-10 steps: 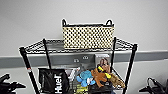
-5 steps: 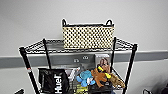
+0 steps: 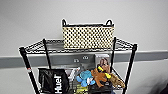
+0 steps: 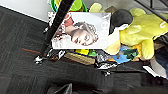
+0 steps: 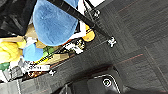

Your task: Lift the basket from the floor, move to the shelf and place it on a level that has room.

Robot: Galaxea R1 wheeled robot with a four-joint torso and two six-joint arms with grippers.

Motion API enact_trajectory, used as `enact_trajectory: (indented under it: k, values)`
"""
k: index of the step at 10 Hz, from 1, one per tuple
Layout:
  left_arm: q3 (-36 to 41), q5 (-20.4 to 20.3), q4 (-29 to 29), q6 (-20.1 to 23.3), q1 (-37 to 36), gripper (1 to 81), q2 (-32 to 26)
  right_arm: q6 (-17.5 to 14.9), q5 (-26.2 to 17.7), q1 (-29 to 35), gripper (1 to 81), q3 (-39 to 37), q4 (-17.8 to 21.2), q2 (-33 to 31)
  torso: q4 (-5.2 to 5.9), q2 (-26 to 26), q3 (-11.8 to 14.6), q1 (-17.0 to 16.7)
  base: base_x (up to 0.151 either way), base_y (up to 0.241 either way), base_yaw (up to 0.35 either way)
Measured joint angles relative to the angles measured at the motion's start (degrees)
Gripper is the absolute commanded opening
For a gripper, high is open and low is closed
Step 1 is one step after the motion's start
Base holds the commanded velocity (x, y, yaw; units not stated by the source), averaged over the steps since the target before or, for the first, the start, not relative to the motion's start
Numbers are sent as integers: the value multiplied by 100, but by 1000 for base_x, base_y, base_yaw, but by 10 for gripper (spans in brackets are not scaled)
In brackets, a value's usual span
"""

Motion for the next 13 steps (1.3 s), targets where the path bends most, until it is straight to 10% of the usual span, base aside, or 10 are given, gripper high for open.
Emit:
enact_trajectory:
  k: [13]
  values:
    - [-1524, -1157, 672, 20, 1909, 811, 2293, -1284, 1630, -2280, 811, -2125, 23, 2280, 0, -2, 2, -6, 0, 0, 0]
